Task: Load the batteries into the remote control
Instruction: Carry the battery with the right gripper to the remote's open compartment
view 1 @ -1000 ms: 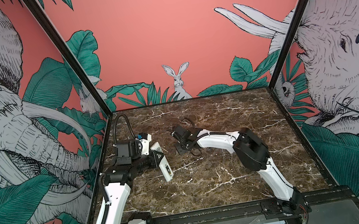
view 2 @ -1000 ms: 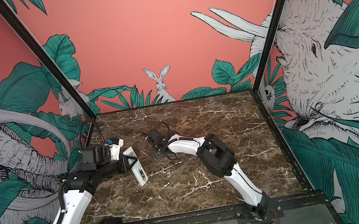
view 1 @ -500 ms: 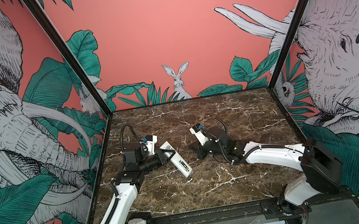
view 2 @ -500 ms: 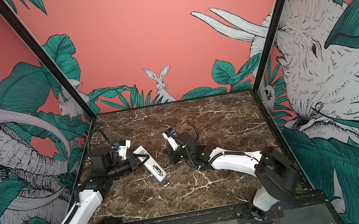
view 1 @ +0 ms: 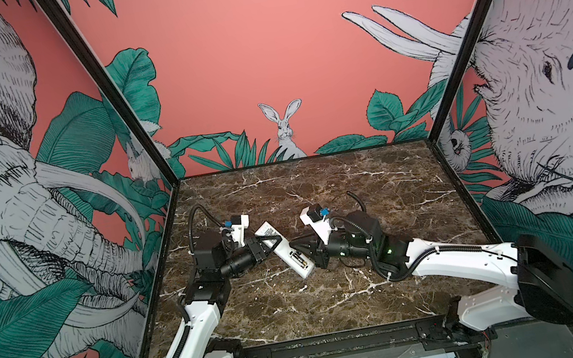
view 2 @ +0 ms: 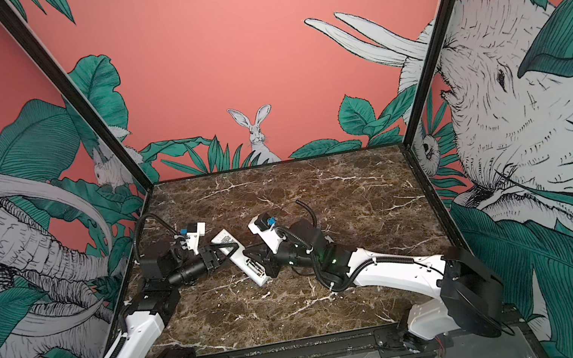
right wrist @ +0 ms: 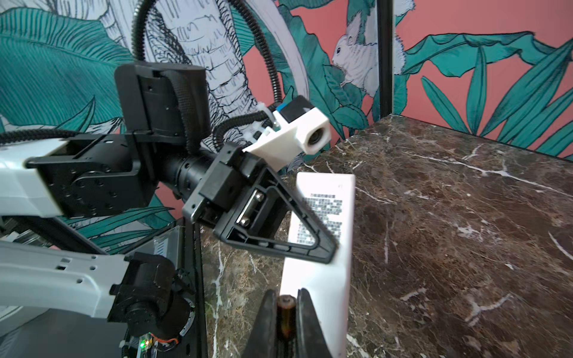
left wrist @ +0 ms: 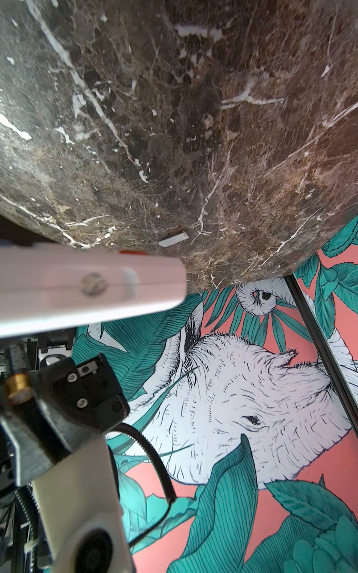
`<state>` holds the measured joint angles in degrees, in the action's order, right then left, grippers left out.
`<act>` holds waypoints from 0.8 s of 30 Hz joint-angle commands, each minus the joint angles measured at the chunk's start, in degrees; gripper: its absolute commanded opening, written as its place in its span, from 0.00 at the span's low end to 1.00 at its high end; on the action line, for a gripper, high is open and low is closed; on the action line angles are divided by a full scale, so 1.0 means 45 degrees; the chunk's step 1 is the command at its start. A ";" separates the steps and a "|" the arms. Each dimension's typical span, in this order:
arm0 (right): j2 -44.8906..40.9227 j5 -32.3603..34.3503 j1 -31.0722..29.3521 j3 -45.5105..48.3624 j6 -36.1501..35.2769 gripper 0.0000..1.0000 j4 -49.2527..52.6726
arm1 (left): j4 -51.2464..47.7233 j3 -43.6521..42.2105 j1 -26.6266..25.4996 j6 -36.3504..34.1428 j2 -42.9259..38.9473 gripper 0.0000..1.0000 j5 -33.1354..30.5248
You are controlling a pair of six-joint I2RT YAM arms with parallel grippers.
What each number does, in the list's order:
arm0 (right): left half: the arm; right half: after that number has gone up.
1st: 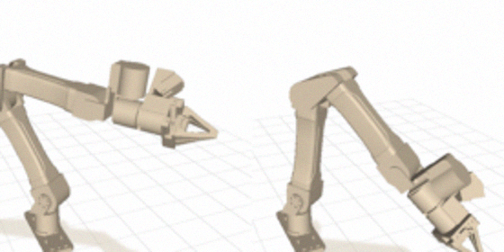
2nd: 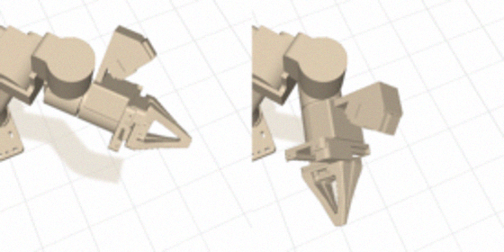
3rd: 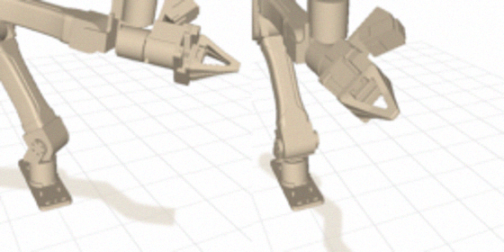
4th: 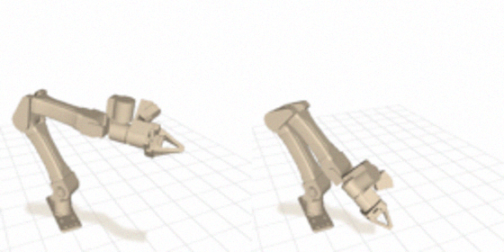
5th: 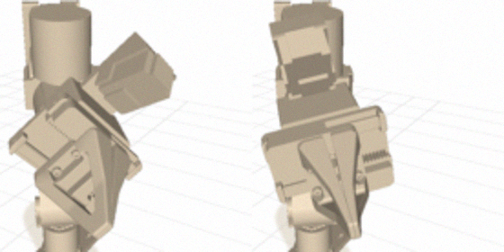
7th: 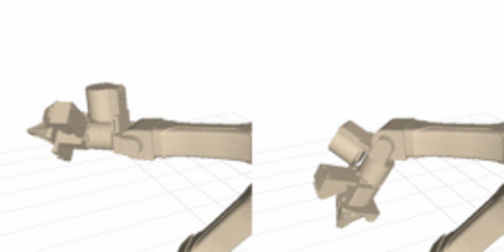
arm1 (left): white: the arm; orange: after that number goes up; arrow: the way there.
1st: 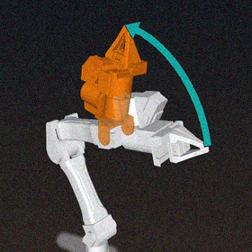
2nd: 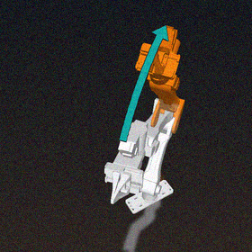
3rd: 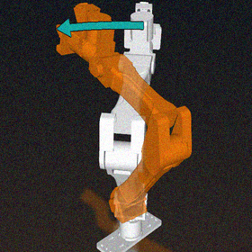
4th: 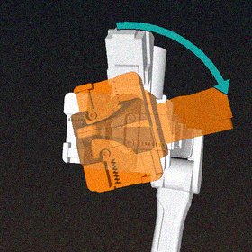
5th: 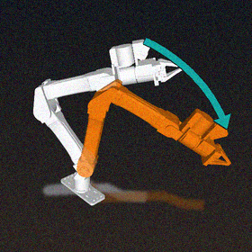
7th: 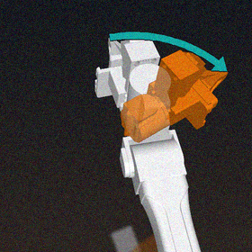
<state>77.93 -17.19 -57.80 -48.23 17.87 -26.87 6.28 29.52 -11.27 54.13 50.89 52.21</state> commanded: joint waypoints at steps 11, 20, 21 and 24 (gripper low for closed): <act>-0.0019 0.0216 -0.0056 0.0664 -0.1085 0.09 -0.1213 | 0.2439 -0.0011 -0.0074 0.2128 -0.0100 0.00 0.1369; -0.0123 0.0262 -0.0061 0.0734 -0.1005 0.15 -0.1099 | 0.2981 0.0033 -0.0074 0.2393 0.0095 0.00 0.1222; -0.0195 0.0326 -0.0062 0.0773 -0.1002 0.18 -0.1087 | 0.2929 0.0069 -0.0074 0.2314 0.0110 0.00 0.1181; -0.0415 0.0569 -0.0054 0.0873 -0.1006 0.25 -0.0973 | 0.2946 0.0076 -0.0074 0.2173 0.0262 0.00 0.1172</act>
<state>77.89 -16.16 -57.98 -45.06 13.80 -30.00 15.88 29.50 -11.29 63.31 52.07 56.01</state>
